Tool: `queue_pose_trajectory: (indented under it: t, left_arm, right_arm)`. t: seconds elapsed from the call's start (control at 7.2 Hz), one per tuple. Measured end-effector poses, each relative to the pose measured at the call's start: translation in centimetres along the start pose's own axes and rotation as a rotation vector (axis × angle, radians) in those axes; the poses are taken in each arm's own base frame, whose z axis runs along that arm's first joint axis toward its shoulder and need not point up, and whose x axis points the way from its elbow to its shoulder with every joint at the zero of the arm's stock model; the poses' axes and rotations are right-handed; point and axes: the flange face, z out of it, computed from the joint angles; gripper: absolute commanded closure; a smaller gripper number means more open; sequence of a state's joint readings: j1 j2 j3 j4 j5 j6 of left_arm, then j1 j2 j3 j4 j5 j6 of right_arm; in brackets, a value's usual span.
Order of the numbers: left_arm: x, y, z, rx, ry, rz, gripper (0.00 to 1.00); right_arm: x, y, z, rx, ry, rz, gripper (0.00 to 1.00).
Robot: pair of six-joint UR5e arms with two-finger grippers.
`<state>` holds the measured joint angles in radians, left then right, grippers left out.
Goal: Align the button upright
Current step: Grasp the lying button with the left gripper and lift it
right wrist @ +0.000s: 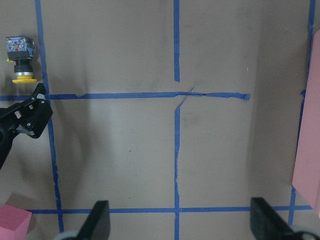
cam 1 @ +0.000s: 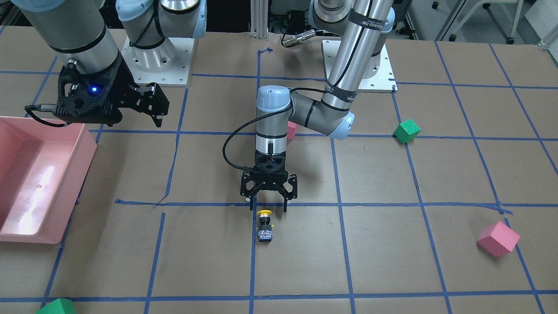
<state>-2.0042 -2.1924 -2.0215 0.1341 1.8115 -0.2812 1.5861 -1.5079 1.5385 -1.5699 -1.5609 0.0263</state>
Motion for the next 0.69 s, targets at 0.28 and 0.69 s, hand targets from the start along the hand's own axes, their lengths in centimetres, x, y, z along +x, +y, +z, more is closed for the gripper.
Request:
queue_pose_trajectory:
  t: [0.28,0.69]
  left_arm:
    - [0.39,0.06,0.54,0.034,0.011,0.009,0.12]
    - [0.47,0.8,1.2,0.068,0.028,0.022,0.3]
  right_arm:
    - [0.03,-0.11,0.05,0.011,0.003,0.004,0.0]
    - [0.06,-0.11,0.17,0.012,0.007,0.005,0.0]
